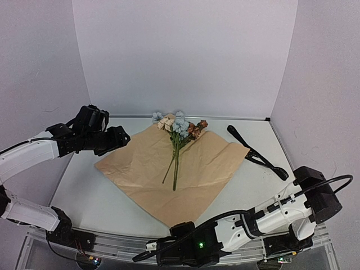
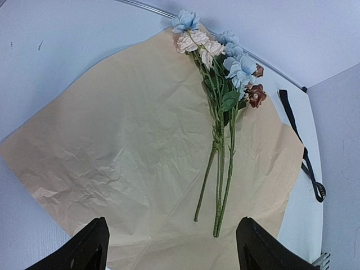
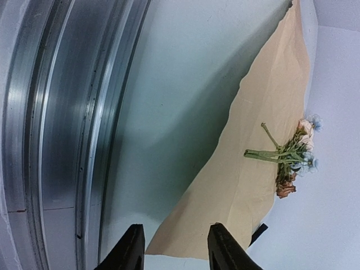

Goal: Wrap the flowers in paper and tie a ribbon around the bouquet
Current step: Pick up the bottom corner of the flattened wrapping paper from the center of the board, then fold the bottom corner of the flattened wrapping paper at the center of the board.

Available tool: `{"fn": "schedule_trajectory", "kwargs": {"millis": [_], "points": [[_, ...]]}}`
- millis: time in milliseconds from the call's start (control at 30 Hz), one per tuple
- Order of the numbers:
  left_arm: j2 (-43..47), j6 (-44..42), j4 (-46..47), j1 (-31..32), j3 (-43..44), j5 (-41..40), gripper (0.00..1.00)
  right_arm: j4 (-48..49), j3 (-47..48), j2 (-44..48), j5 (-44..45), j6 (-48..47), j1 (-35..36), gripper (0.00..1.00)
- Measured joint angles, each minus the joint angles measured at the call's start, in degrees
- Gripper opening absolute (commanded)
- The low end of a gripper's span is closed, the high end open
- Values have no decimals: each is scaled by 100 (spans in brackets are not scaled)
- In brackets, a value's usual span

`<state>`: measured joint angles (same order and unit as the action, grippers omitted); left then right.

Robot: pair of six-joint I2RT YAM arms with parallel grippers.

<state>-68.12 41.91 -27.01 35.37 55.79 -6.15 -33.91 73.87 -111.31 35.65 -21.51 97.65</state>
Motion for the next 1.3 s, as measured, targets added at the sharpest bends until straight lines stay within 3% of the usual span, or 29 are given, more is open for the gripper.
{"fn": "schedule_trajectory", "kwargs": {"millis": [100, 167, 367, 933, 1300], "points": [[0, -6, -2, -27, 0, 8, 81, 63, 9, -34, 43, -113, -7, 5], [0, -7, -3, -39, 0, 12, 81, 93, 34, -34, 68, -207, -18, 0], [0, -9, -4, -68, 0, 22, 81, 5, 246, -21, -10, -350, -39, 0], [209, -43, -125, -72, 3, 34, 81, -1500, 1676, 327, -1051, 392, 119, 0], [365, -146, -379, -72, 161, -97, 77, -1919, 2126, 366, -1402, 132, -1087, 0]]}}
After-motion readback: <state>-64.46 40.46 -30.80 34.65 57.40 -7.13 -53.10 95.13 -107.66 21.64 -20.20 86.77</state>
